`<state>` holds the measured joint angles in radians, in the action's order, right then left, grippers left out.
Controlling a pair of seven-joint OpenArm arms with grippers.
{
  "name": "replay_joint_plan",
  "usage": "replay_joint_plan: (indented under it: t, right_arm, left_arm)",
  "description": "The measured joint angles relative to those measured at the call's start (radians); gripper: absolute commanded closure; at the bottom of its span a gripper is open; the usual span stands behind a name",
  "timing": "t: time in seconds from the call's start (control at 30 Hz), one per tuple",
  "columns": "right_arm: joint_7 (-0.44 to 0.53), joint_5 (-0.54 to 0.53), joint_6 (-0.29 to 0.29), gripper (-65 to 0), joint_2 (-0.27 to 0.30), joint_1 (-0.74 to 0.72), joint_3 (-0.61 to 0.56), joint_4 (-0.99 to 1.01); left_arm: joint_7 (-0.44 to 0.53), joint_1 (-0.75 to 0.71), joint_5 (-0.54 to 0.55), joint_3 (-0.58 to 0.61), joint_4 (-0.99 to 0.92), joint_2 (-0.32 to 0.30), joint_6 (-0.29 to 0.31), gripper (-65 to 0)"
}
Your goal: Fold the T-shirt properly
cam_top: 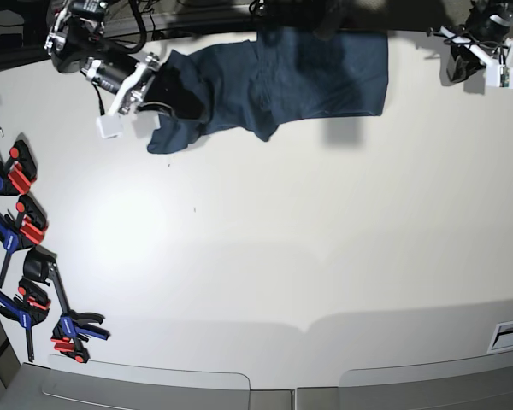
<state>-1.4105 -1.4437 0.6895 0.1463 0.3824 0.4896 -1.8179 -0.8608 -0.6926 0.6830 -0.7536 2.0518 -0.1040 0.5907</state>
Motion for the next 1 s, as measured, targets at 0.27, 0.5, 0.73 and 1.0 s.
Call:
replay_joint_plan:
  t: [0.27,0.5,0.73,1.0]
  right_arm:
    - [-0.002,0.0,0.0,0.0,-0.07,0.0,-0.29,-0.062]
    - [0.179,0.349,-0.001,0.0,-0.155,0.003,-0.55,-0.061]
    - [0.416,0.775,-0.005,0.0,-0.24,0.0,-0.716,-0.062]
    - [0.491,0.993,-0.093,0.0,-0.29,-0.029,-0.858,-0.062]
  left_arm:
    - [0.0,0.0,0.0,0.0,0.0,0.001,0.0,0.0]
    - [0.0,0.0,0.0,0.0,0.0,0.001,0.0,0.0]
    - [0.0,0.0,0.0,0.0,0.0,0.001,0.0,0.0]
    - [0.0,0.0,0.0,0.0,0.0,0.0,0.0,0.0]
